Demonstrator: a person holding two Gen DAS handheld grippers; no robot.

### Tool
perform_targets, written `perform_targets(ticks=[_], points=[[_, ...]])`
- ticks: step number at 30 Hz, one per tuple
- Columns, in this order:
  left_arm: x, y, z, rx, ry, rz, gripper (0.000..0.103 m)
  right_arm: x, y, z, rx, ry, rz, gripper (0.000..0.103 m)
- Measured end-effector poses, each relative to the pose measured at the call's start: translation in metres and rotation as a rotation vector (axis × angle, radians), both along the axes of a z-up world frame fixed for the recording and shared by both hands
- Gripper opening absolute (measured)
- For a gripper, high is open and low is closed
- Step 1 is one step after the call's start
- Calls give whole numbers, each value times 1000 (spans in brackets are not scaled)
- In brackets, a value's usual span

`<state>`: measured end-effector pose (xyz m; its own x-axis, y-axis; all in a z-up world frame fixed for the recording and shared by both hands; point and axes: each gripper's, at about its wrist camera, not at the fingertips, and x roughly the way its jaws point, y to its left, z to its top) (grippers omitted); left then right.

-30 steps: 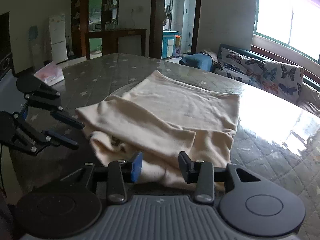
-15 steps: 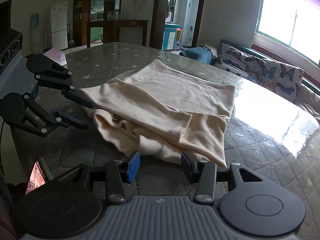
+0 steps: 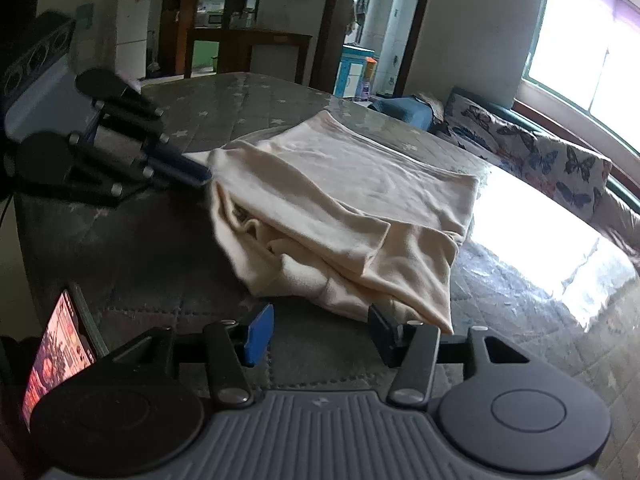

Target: Fold clothes

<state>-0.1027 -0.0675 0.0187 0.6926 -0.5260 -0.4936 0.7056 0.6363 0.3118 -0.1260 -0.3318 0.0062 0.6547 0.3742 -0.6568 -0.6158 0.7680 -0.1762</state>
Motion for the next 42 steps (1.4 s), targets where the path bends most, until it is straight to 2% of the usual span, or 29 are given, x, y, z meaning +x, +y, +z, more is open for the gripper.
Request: perform_targets(ticks=[7,9,15,19,22,26,31,34,37,38,39,42], points=[[11,4,8,-53,31,33,10,-8,9,-7,-80,-97,36,60],[13,6,11,-66,37,41,6,-8,12,-9,-93,-122,46,60],[21,10,18,-101,53,66,6,-2,20,-17,-125,-175,88,61],[17,14,18,-93,69,27,6,-1,24,-17,-144,-210,115,59],[11,17,16,-72,71,-15,12,3,24,-15,-123,-207,112,59],[0,18,13,-54,58,-61,29,13,20,-10,-69,-181,82,59],[-12,10,5,-10,25,-141,30,21,19,-8,-55,-163,72,59],[-14,2,-1,26,-5,-154,30,23,19,-8,-52,-155,71,60],[-13,-3,-6,34,-24,-159,25,23,19,-9,-55,-155,73,60],[-12,-4,-6,32,-24,-152,14,23,19,-9,-56,-156,74,60],[-10,-4,-5,21,-18,-145,9,22,19,-9,-58,-156,77,60],[-4,-3,-3,-11,-1,-120,7,21,18,-10,-62,-156,85,61]])
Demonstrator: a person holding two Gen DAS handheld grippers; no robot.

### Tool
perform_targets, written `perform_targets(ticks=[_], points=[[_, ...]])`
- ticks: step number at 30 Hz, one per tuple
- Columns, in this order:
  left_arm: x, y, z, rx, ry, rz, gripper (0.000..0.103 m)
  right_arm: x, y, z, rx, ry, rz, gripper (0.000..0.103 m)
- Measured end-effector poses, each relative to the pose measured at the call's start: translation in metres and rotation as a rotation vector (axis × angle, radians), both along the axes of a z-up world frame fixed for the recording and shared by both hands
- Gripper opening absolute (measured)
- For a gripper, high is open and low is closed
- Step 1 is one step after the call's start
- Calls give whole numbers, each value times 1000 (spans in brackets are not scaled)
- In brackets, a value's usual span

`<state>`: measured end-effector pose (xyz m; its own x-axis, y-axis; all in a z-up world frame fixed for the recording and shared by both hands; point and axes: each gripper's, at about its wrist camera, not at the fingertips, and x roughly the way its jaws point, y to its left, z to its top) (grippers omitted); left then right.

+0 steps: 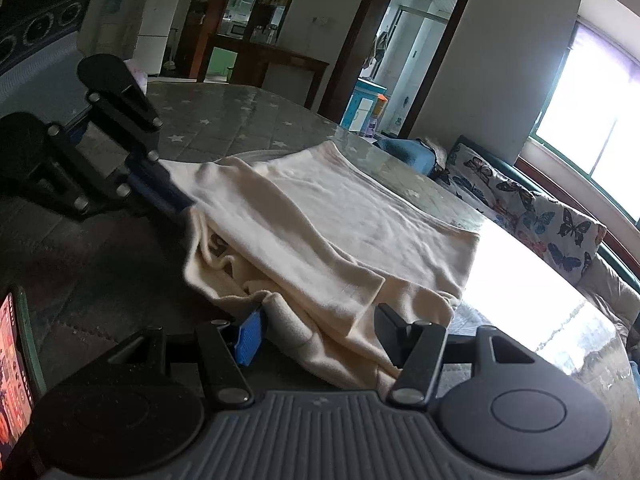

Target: Fold clothes

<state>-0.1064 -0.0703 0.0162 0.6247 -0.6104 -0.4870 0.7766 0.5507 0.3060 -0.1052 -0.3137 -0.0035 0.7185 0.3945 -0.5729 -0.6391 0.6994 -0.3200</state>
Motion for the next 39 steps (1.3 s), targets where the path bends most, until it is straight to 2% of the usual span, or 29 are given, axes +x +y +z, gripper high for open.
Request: perform_targets(ticks=[8,17,20,22,23,24,27,29,30,32,34,35,36,39], points=[[32,14,20,-140,92,126,7,-12,-1,-1,-25,-12,54,65],[48,20,27,-187,141,147,7,-11,10,-12,-75,-77,83,64],[43,22,25,-176,139,126,8,-3,16,-15,-72,-84,89,57],[37,21,22,-158,126,114,11,3,19,-15,-67,-72,87,40],[33,21,20,-149,118,109,12,6,20,-15,-60,-58,86,35],[29,22,18,-141,108,106,15,9,21,-14,-52,-45,83,27],[19,26,14,-122,73,113,36,15,21,-11,-32,-17,78,18],[14,29,12,-109,49,118,38,20,20,-8,-11,9,71,16],[11,30,11,-100,44,116,45,22,19,-6,-1,20,65,16],[6,31,9,-85,37,107,52,27,17,-3,23,42,54,15],[3,28,6,-60,22,94,53,31,15,1,49,64,43,15],[2,26,4,-47,17,86,55,33,13,3,59,72,37,15],[2,24,3,-36,16,75,62,35,13,5,65,76,34,15],[-1,18,-2,5,-12,58,65,37,10,8,80,90,25,15]])
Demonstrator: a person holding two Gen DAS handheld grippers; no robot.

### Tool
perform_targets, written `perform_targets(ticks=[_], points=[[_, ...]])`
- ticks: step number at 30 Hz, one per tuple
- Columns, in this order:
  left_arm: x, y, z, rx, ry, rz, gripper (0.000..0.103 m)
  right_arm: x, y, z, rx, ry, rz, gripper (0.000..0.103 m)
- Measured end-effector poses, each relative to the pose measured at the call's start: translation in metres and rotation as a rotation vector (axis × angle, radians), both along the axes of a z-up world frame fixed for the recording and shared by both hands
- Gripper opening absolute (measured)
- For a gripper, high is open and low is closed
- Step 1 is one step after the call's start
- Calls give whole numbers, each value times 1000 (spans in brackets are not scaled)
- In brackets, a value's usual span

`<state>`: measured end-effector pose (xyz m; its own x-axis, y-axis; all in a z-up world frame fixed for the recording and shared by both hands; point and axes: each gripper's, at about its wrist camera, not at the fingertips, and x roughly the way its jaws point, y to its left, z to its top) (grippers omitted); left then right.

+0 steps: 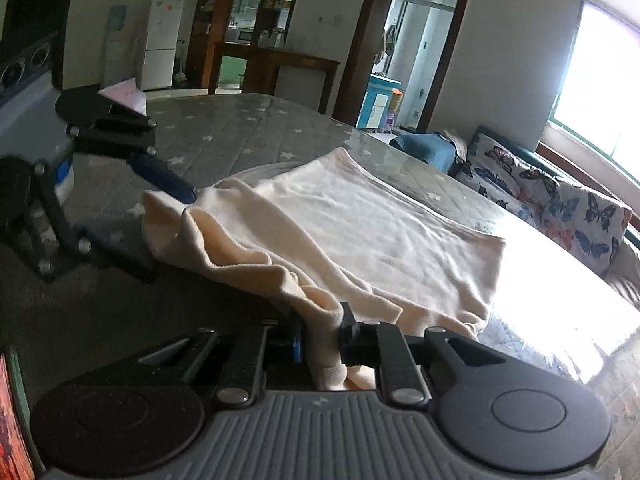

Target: Fold clothes

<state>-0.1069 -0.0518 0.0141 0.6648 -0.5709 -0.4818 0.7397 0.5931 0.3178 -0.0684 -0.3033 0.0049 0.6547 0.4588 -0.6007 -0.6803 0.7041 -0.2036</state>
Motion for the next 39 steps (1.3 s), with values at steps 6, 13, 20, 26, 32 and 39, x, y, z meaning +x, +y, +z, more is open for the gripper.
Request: perform_targets(ticks=[6,13,20,26,32,39], points=[[4,-9,-9,85,-30,18,62,3,2,2,6,1,-4,15],[18,-2,-9,85,14,70,23,-1,6,-4,-31,-35,4,16],[12,4,0,60,19,76,9,-20,9,-7,-30,-67,8,9],[-9,13,13,52,38,51,9,-48,7,6,-15,-71,32,9],[-49,25,27,64,101,-12,9,-90,11,25,-44,-35,105,9],[-60,34,44,71,91,-1,9,-108,21,59,-64,-34,174,9]])
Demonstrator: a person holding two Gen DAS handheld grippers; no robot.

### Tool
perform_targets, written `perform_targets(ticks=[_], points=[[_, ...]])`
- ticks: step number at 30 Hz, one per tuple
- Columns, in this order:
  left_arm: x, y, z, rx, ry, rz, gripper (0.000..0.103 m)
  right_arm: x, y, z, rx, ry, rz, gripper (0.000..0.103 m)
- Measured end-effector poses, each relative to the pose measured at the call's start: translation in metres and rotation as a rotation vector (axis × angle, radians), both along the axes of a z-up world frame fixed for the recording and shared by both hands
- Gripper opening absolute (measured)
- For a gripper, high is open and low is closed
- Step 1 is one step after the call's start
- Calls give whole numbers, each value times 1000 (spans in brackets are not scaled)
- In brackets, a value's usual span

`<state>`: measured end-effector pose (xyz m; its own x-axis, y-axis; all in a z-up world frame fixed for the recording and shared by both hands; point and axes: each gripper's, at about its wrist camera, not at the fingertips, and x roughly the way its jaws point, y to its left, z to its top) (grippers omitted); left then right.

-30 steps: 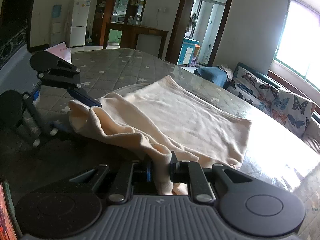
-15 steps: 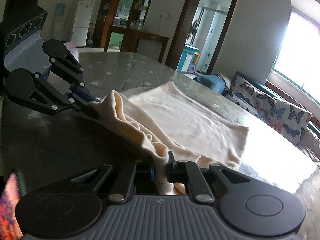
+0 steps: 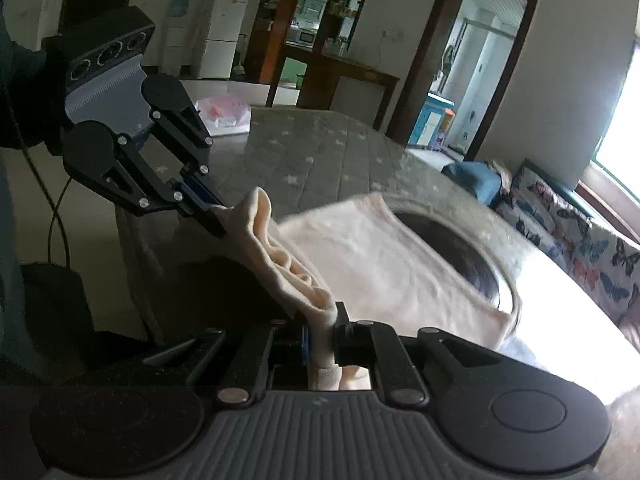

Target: Fold clothes

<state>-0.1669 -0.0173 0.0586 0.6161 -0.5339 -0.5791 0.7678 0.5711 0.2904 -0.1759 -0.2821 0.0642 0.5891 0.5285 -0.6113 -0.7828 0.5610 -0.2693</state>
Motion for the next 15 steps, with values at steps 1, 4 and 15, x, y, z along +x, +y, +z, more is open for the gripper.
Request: perform_targets(ticks=[1,4,15], points=[[4,1,2,-3,-8,16,9,6,2,4,0,-8,1,9],[25,3,9,-35,-5,73,11,28,8,14,8,-14,-9,9],[113,-15,3,38,-83,152,13,116,16,12,16,-10,-80,9]])
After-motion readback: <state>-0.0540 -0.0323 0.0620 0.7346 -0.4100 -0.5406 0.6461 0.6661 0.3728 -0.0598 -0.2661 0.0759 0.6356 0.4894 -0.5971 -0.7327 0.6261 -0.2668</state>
